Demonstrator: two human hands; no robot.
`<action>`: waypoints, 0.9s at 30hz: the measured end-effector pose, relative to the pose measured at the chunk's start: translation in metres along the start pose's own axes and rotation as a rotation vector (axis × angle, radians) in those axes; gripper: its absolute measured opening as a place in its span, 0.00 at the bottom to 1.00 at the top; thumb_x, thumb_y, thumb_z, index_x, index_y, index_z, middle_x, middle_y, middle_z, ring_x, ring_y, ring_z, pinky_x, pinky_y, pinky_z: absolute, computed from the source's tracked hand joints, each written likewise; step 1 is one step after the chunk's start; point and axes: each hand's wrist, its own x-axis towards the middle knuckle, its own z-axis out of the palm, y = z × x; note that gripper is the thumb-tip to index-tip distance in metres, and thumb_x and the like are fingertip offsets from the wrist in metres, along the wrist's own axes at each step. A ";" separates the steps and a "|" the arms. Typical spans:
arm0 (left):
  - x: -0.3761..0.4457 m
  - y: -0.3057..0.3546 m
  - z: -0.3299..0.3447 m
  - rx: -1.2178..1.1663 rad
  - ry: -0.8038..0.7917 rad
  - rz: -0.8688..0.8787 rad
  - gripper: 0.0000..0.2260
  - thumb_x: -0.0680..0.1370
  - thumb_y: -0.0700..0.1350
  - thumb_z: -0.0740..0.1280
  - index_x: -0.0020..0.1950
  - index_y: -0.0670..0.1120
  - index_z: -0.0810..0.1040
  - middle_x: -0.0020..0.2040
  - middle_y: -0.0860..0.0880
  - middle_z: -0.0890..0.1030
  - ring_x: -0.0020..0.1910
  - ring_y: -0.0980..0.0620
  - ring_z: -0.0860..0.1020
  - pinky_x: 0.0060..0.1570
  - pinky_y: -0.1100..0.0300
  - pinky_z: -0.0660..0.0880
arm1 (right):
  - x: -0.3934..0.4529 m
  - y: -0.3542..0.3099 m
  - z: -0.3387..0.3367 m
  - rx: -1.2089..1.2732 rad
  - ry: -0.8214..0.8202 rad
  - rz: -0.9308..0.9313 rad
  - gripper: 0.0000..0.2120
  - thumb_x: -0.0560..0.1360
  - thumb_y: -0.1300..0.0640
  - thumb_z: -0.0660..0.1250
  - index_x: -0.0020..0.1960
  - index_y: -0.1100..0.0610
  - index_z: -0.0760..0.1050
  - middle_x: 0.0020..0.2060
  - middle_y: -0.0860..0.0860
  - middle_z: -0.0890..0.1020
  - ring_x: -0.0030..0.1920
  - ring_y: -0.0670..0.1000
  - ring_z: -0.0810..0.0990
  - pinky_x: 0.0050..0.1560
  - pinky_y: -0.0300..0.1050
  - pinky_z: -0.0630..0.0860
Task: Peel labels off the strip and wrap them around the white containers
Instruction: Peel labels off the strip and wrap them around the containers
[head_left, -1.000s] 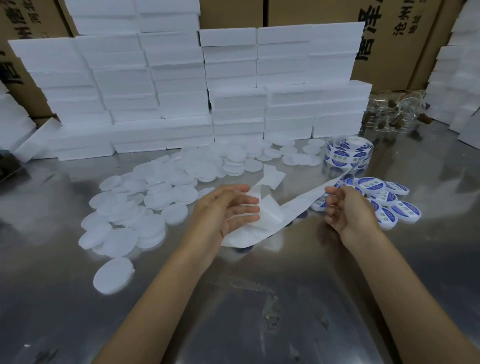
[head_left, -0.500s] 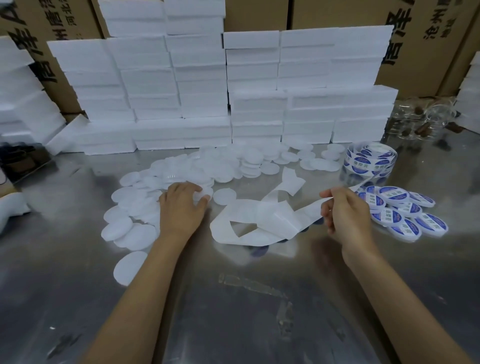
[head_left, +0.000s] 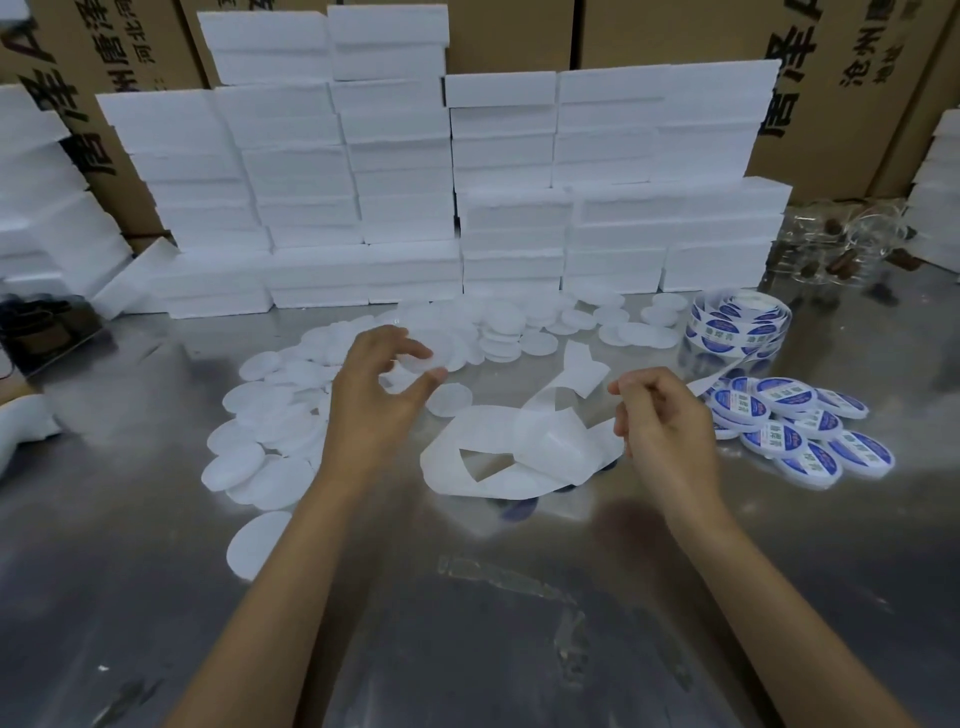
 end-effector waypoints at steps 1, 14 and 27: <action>-0.003 0.010 0.001 -0.047 -0.026 0.012 0.07 0.73 0.47 0.77 0.48 0.52 0.82 0.58 0.63 0.77 0.58 0.63 0.76 0.54 0.75 0.70 | -0.004 -0.002 0.003 -0.007 -0.005 -0.056 0.06 0.79 0.60 0.63 0.46 0.56 0.78 0.33 0.48 0.78 0.34 0.46 0.75 0.38 0.40 0.72; -0.034 0.075 0.016 -0.543 -0.396 -0.178 0.09 0.80 0.49 0.66 0.50 0.44 0.79 0.41 0.47 0.86 0.40 0.44 0.86 0.42 0.56 0.83 | -0.020 -0.013 0.014 -0.033 -0.183 -0.311 0.04 0.78 0.59 0.69 0.50 0.52 0.77 0.44 0.42 0.81 0.47 0.46 0.80 0.48 0.36 0.73; -0.028 0.057 0.015 -0.663 -0.306 -0.358 0.12 0.82 0.40 0.66 0.63 0.49 0.80 0.56 0.42 0.84 0.52 0.42 0.85 0.53 0.46 0.82 | -0.021 -0.010 0.009 0.018 -0.467 -0.082 0.07 0.74 0.64 0.71 0.45 0.53 0.77 0.33 0.53 0.81 0.33 0.53 0.80 0.36 0.48 0.77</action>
